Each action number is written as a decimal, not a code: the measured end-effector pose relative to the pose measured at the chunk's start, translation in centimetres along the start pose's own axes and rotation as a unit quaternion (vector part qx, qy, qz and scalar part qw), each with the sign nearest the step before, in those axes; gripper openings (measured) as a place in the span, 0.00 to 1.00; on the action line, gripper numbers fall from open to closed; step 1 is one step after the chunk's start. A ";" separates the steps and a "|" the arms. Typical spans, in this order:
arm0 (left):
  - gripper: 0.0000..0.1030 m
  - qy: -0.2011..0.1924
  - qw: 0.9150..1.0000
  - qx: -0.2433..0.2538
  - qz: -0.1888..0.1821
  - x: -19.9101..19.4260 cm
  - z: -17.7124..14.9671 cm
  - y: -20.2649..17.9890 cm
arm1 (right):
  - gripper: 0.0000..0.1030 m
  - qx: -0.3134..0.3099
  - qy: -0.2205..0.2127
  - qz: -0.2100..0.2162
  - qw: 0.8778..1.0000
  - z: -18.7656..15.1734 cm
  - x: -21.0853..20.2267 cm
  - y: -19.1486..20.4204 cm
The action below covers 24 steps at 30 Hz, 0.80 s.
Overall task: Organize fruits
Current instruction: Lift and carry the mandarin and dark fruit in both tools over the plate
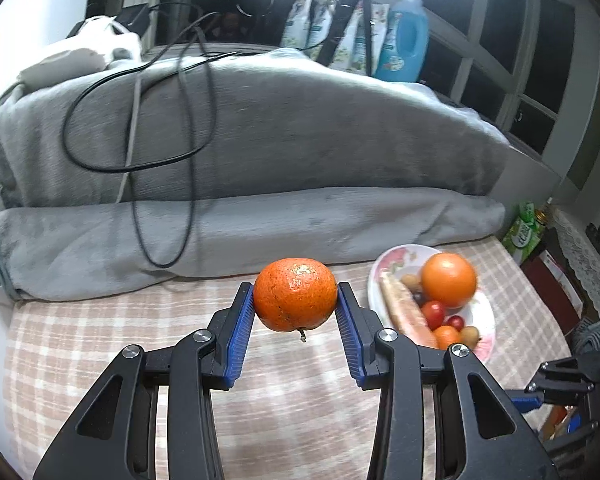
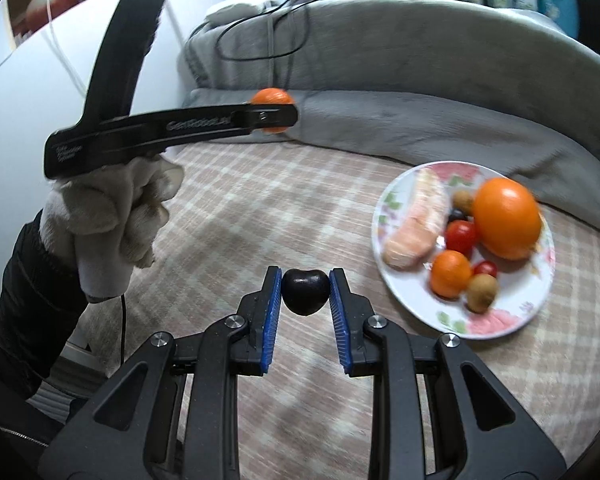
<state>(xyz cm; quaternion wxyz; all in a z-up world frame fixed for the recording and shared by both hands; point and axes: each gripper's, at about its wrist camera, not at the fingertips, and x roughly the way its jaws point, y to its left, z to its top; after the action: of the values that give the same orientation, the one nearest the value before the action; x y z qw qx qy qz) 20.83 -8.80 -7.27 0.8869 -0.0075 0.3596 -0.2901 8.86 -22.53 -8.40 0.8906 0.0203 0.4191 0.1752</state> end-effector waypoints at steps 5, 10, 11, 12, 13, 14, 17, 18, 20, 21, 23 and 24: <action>0.38 0.005 1.000 0.015 -0.013 0.6 0.3 -1.9 | 0.25 0.017 -0.012 -0.019 1.000 -0.5 -1.6 -1.9; 0.38 0.007 0.999 0.025 -0.023 1.0 0.5 -3.4 | 0.25 0.033 -0.021 -0.036 0.999 -0.8 -2.9 -3.6; 0.38 0.008 0.999 0.027 -0.026 1.1 0.6 -3.8 | 0.25 0.037 -0.022 -0.040 0.998 -0.9 -3.1 -4.2; 0.38 0.009 0.999 0.030 -0.029 1.2 0.7 -4.1 | 0.25 0.040 -0.023 -0.043 0.998 -0.9 -3.2 -4.5; 0.38 0.009 0.999 0.032 -0.030 1.4 0.8 -4.4 | 0.25 0.044 -0.023 -0.046 0.998 -1.0 -3.3 -5.0; 0.38 0.010 0.999 0.034 -0.031 1.5 0.8 -4.7 | 0.25 0.047 -0.022 -0.048 0.998 -1.0 -3.3 -5.4; 0.38 0.013 0.998 0.039 -0.037 2.1 1.1 -5.3 | 0.25 0.052 -0.021 -0.054 0.997 -1.1 -3.2 -6.1; 0.38 0.015 0.998 0.041 -0.038 2.3 1.1 -5.6 | 0.25 0.053 -0.021 -0.055 0.997 -1.2 -3.1 -6.3; 0.38 0.017 0.998 0.043 -0.041 2.7 1.2 -5.9 | 0.25 0.057 -0.021 -0.057 0.997 -1.2 -3.0 -6.8; 0.38 0.019 0.998 0.045 -0.042 2.9 1.2 -6.2 | 0.25 0.060 -0.020 -0.059 0.996 -1.2 -2.9 -7.2; 0.38 0.022 0.998 0.048 -0.044 3.3 1.2 -6.6 | 0.25 0.064 -0.019 -0.062 0.996 -1.2 -2.7 -7.8; 0.38 0.023 0.997 0.050 -0.045 3.5 1.2 -6.8 | 0.25 0.065 -0.019 -0.064 0.996 -1.2 -2.6 -8.1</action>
<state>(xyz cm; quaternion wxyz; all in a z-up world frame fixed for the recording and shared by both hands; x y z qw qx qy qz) 20.18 -16.47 -7.07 0.8639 0.0273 0.3641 -0.3470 8.83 -31.14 -8.68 0.9046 0.0549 0.4129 0.0901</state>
